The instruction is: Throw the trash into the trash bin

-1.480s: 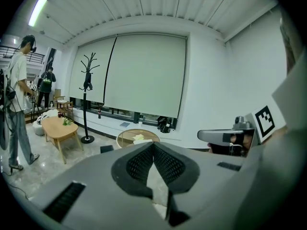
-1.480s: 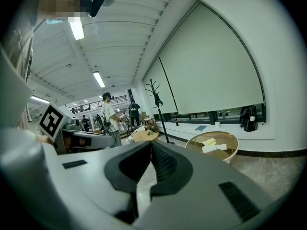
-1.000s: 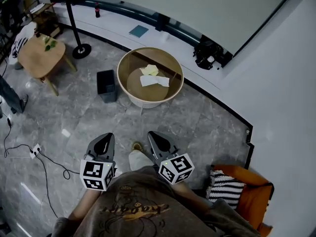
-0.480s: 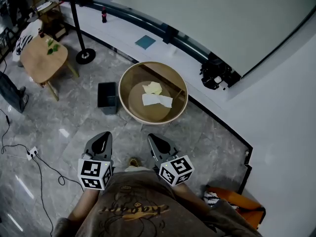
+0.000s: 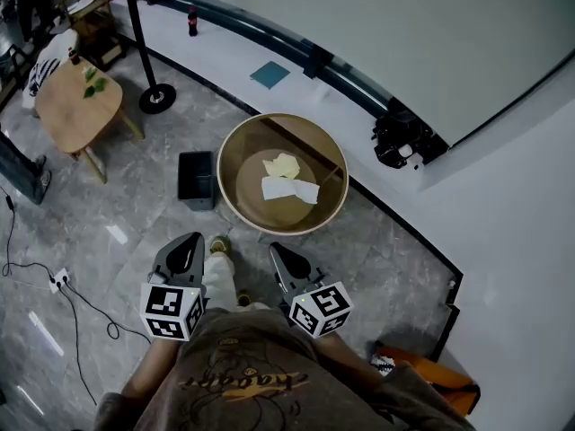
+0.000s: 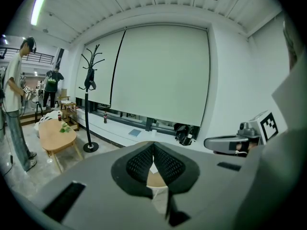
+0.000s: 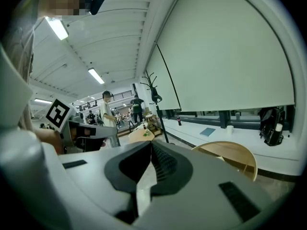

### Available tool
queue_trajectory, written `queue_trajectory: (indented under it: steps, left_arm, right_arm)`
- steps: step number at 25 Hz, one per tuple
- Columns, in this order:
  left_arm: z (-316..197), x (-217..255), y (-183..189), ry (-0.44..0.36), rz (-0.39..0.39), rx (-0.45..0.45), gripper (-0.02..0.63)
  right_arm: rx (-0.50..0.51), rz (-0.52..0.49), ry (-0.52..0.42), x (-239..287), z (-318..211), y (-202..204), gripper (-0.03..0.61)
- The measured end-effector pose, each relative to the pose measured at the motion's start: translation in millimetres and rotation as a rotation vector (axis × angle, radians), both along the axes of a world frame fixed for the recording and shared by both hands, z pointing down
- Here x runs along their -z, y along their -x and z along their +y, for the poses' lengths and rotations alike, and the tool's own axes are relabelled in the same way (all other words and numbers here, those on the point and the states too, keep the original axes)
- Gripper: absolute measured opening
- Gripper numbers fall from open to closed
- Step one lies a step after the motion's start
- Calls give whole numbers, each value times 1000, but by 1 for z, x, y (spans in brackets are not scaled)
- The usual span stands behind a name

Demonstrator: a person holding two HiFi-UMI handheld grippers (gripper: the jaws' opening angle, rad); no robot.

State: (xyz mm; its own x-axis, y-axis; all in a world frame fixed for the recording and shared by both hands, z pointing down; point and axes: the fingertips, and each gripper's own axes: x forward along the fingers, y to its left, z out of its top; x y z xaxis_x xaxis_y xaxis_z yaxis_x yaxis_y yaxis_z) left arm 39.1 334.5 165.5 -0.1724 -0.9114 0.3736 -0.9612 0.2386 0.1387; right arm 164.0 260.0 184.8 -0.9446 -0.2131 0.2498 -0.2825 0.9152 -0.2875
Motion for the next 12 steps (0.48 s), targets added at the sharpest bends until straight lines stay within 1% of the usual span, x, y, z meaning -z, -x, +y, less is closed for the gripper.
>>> queue_trajectory:
  steps: [4,6,12]
  left_arm:
    - [-26,-9,17,8,4,-42,20]
    - [-40,-11,29,11,19,-55,20]
    - [-89,-10,77,11,30,-103,20]
  right_arm:
    - [-31,5,7,-4,-23,18,20]
    - [-44,6,7,-3,-35,31,19]
    - [-82,11,15,-2,-78,80,19]
